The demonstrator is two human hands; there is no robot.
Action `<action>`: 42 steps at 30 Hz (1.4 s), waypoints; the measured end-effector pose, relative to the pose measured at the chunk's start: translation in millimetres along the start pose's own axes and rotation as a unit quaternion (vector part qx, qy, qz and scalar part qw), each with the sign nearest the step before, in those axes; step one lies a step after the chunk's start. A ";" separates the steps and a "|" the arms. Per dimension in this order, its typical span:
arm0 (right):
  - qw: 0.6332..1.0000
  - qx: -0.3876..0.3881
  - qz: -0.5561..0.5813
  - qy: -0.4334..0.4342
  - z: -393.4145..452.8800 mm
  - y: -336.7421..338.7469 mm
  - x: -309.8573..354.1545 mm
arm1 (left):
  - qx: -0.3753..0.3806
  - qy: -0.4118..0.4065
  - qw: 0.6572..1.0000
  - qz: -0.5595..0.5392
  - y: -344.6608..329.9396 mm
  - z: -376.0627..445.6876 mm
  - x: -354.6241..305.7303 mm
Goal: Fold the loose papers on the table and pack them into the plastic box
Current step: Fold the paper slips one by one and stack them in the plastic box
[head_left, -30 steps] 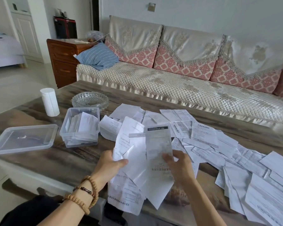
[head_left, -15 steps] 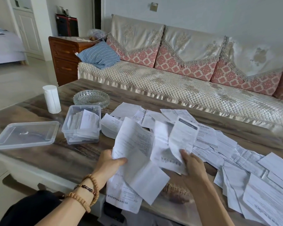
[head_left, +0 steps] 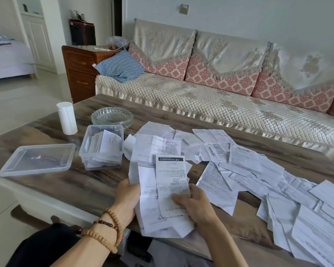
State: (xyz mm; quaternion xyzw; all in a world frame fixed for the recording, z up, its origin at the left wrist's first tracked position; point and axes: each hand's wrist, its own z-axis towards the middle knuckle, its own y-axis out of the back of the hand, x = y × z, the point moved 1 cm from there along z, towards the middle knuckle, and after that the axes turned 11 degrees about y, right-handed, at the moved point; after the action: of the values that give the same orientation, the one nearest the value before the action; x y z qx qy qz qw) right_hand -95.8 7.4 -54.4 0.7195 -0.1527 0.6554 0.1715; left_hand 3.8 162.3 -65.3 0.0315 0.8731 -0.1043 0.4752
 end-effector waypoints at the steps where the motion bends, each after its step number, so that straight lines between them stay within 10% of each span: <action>1: 1.000 -0.013 0.005 0.005 0.0 0.1 1.0 | 0.005 -0.001 1.000 -0.017 0.7 -1.1 -0.8; 15: 0.958 -0.184 0.202 -0.091 2.7 12.6 -17.1 | 0.093 0.043 0.974 -0.202 13.6 -13.7 -19.3; 22: 0.920 -0.035 0.355 -0.163 8.7 -12.8 1.5 | 0.198 0.063 0.970 -0.124 11.2 -22.6 -17.5; 29: 0.957 -0.176 0.228 -0.048 13.8 8.7 2.5 | 0.029 -0.004 0.999 0.029 38.9 5.5 -32.6; 33: 0.945 -0.212 0.247 -0.024 9.1 32.7 7.5 | -0.110 -0.040 0.959 0.259 56.1 31.4 -36.1; 42: 0.954 -0.167 0.248 -0.039 1.5 26.8 -2.0 | 0.033 -0.004 0.984 0.175 39.9 26.4 -43.2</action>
State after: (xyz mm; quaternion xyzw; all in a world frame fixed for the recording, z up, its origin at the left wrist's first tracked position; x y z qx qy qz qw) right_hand -106.6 -17.2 -55.2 0.6450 -0.4398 0.6141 0.1155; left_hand 55.2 197.6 -49.2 0.1994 0.8484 -0.0488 0.4880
